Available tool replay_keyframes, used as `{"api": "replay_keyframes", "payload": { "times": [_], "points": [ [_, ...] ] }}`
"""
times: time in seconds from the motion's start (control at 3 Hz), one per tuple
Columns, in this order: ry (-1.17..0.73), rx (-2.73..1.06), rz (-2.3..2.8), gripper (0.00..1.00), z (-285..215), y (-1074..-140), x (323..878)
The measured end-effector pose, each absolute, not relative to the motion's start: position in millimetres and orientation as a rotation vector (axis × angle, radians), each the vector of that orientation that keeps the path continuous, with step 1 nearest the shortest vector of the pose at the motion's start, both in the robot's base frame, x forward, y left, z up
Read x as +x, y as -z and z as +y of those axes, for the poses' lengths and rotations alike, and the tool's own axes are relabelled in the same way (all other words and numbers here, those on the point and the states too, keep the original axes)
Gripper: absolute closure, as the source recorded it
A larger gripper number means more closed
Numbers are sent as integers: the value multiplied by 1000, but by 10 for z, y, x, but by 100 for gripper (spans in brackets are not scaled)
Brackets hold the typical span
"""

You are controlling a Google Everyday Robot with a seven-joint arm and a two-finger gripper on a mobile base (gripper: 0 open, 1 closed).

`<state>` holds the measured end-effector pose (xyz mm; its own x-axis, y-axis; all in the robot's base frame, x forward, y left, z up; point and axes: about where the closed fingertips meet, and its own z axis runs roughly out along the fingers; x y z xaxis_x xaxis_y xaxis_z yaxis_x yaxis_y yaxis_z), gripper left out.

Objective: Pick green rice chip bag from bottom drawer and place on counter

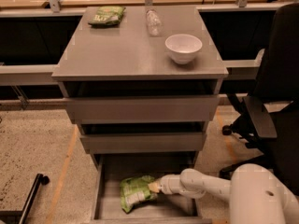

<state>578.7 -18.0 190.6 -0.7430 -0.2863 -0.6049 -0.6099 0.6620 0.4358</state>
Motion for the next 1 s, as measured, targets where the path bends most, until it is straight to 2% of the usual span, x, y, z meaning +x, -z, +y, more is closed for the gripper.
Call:
{"api": "replay_keyframes", "payload": {
  "times": [0.67, 1.0],
  "points": [
    [-875, -785, 2256, 100, -647, -3105, 5253],
    [-855, -800, 2148, 100, -944, -3737, 5157]
  ]
}}
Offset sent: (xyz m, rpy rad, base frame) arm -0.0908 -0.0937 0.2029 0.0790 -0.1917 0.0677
